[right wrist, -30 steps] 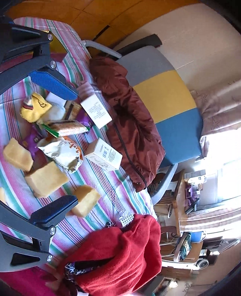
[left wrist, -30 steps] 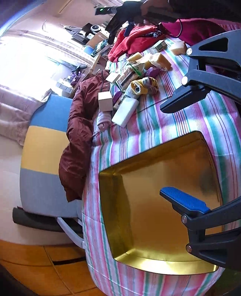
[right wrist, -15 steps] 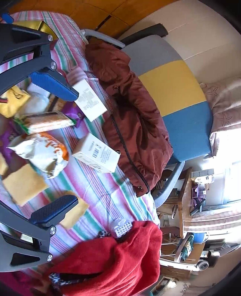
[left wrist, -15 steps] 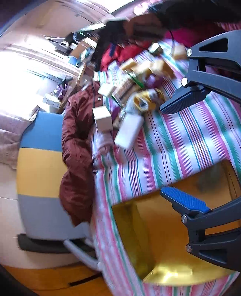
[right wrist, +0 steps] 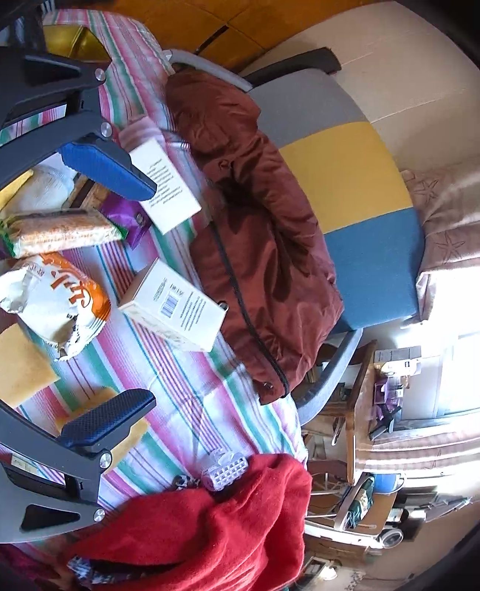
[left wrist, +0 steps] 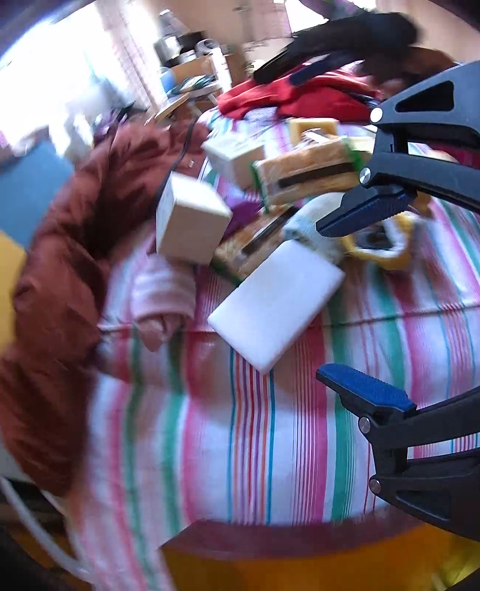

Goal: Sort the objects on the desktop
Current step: 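Grasp the white sponge block with left tool while right tool grasps white barcode box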

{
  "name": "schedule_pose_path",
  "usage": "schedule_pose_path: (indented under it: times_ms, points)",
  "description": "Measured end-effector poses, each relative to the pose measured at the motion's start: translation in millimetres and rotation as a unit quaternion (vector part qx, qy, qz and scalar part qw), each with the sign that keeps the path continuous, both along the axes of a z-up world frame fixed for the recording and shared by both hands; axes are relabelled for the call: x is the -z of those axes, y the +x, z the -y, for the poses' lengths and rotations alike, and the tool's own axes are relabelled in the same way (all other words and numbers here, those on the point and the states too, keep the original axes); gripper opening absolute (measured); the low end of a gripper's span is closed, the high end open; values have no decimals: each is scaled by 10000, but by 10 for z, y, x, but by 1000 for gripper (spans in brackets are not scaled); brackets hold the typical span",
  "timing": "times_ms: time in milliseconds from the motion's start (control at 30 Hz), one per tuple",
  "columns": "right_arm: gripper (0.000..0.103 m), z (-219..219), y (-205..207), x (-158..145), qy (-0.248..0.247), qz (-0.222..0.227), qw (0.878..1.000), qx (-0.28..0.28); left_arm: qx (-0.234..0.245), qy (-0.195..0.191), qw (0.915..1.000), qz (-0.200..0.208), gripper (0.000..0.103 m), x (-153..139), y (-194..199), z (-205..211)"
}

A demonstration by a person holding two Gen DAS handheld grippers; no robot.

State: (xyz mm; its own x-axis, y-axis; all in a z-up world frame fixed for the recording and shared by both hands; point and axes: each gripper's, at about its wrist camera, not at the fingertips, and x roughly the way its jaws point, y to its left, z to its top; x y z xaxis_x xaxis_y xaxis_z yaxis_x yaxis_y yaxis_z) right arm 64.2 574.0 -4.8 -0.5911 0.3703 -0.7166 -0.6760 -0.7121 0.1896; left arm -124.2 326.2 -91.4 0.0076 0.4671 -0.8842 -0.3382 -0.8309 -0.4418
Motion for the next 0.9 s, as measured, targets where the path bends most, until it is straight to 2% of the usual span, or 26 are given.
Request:
schedule_pose_path:
  times_ms: [200, 467, 600, 900]
  points:
    - [103, 7, -6, -17, -163, -100, 9997, -119, -393, -183, 9989, 180, 71, 185, -149, -229]
    - [103, 33, -17, -18, -248, -101, 9994, -197, -472, -650, 9968, 2, 76, 261, -227, -476]
    - [103, 22, -27, 12, -268, -25, 9995, -189, -74, -1016, 9939, -422, 73, 285, -135, -556]
    - [102, -64, -71, 158, -272, 288, 9992, -82, 524, -769, 9896, -1097, 68, 255, 227, -318]
